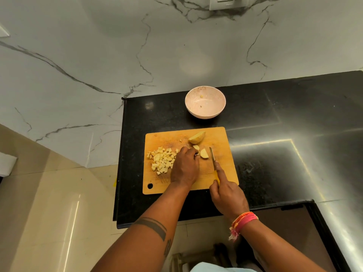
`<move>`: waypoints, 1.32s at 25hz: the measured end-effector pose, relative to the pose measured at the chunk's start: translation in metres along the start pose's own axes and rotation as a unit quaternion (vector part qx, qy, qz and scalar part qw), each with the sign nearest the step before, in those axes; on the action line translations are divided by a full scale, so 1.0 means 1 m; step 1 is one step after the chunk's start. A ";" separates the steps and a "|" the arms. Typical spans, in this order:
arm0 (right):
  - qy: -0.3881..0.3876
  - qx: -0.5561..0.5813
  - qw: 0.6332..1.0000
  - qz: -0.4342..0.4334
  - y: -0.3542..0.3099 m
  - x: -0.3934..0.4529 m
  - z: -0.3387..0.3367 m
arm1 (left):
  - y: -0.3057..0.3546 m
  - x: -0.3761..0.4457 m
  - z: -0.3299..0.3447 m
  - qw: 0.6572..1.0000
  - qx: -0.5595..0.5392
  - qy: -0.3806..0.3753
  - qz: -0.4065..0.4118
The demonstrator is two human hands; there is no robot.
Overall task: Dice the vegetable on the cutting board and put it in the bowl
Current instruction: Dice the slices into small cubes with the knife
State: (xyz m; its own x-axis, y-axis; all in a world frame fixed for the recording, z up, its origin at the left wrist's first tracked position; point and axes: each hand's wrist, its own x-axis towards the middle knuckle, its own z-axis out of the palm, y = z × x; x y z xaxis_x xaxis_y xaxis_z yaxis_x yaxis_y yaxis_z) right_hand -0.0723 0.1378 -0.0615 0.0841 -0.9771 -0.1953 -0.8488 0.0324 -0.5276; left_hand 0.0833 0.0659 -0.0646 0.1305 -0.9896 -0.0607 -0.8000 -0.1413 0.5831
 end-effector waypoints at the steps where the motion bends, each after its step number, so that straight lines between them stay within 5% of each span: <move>1: 0.006 0.001 1.000 0.006 0.004 0.000 -0.002 | 0.008 0.004 0.004 1.000 0.004 -0.017 -0.001; 8: 0.003 0.001 1.000 0.011 0.011 0.000 -0.008 | 0.028 0.017 0.020 0.993 0.090 -0.074 -0.022; 15: -0.007 0.026 1.000 0.015 0.015 -0.003 -0.005 | 0.018 0.011 0.011 0.998 0.012 -0.035 -0.045; 21: -0.035 0.026 0.999 -0.021 -0.002 -0.010 0.006 | -0.004 0.000 -0.001 0.969 -0.134 -0.018 -0.206; 33: -0.060 0.033 0.997 -0.017 -0.010 -0.014 0.020 | -0.019 -0.020 -0.007 0.994 0.080 -0.068 0.006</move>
State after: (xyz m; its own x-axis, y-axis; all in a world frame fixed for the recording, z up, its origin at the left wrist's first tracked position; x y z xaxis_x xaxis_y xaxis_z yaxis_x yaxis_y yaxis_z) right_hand -0.0544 0.1553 -0.0699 0.1786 -0.9456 -0.2718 -0.8088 0.0162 -0.5879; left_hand 0.0997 0.0885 -0.0689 0.0486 -0.9841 -0.1707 -0.8854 -0.1216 0.4486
